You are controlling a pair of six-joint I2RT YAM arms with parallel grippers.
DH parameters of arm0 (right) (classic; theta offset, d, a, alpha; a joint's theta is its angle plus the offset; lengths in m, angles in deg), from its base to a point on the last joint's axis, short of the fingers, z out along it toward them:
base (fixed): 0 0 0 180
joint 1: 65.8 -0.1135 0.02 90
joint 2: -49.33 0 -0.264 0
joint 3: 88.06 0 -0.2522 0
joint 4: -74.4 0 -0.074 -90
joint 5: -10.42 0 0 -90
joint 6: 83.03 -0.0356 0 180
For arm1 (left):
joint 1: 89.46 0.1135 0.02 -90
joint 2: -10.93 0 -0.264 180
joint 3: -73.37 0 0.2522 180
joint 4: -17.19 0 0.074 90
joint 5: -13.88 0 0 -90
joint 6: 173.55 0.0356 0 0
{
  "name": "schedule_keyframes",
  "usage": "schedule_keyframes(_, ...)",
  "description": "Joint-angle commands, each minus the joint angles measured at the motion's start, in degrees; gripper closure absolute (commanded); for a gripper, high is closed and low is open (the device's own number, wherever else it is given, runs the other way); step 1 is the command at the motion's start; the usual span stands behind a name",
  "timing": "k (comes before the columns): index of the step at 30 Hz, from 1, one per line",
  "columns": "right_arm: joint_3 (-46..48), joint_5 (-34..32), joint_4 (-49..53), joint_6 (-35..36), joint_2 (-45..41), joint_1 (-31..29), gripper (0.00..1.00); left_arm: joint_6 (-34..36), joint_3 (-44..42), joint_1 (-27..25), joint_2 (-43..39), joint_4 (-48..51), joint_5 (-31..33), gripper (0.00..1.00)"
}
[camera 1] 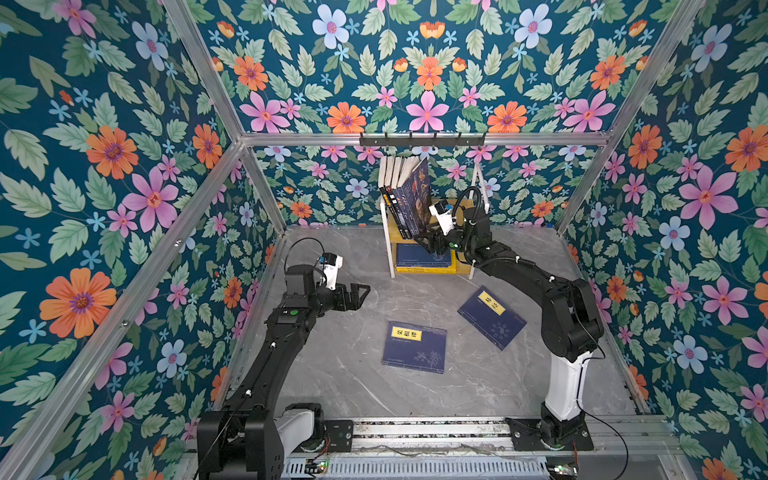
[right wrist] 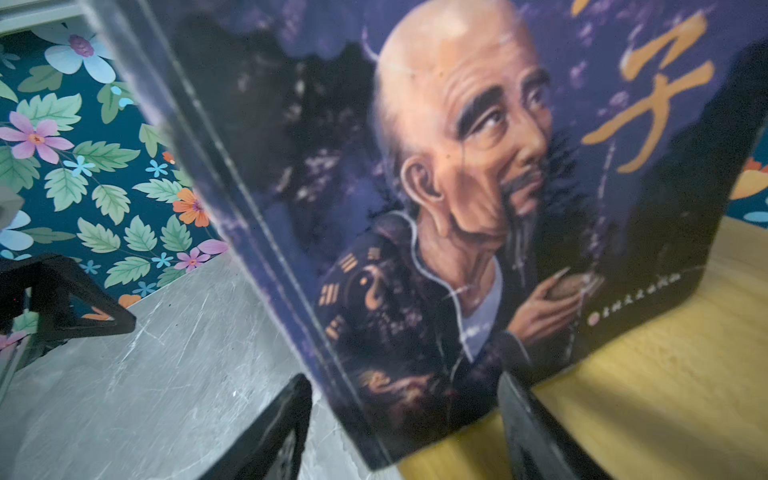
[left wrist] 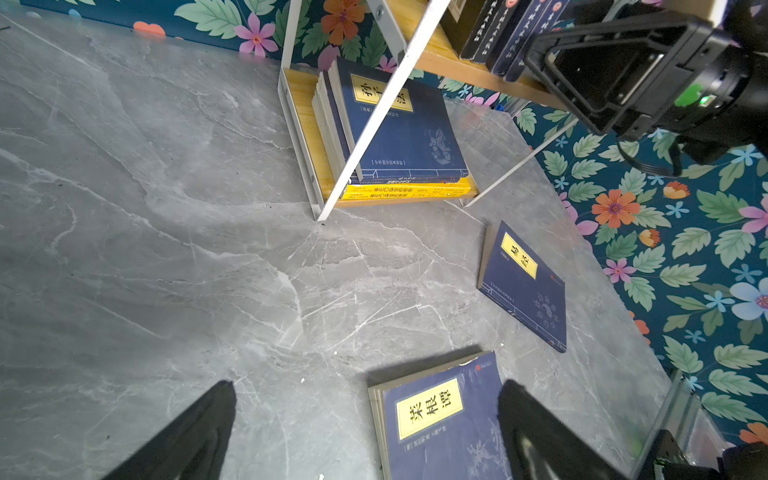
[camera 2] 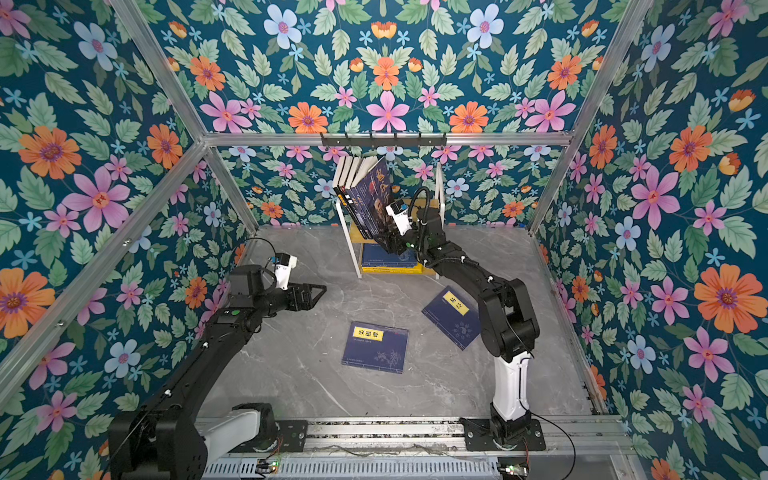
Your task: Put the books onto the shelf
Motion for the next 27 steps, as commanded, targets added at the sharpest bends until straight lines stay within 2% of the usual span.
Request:
schedule_keyframes(1,3.47,-2.28,-0.03,-2.12,-4.64,-0.48,0.26,0.49,-0.45,-0.18,0.44,-1.31,-0.75,0.0)
schedule_keyframes(5,10.13,-10.51,2.58,-4.14,-12.89,-2.4,0.23,0.43,-0.78,-0.69,1.27,-0.4,-3.03,0.0)
schedule_keyframes(10,18.85,-19.06,7.73,-5.69,-23.51,-6.86,0.22,-1.31,-1.1,-2.46,2.09,-0.8,-2.19,0.0)
schedule_keyframes(13,24.03,-21.69,10.27,-10.61,-28.5,-8.68,0.21,-3.57,-0.96,-3.01,2.4,0.33,-1.52,0.0)
schedule_keyframes(19,34.06,-27.75,12.73,-22.04,-36.5,-12.15,0.21,-2.33,-1.02,-5.65,2.93,4.26,0.75,0.0)
schedule_keyframes(24,39.37,-29.65,16.62,-31.91,-39.81,-14.89,0.21,-1.2,-2.84,-7.57,3.71,6.7,0.76,0.0)
schedule_keyframes(27,42.09,-30.27,17.04,-36.18,-40.18,-18.06,0.21,-2.78,-4.97,-9.14,4.42,6.63,0.22,0.01)
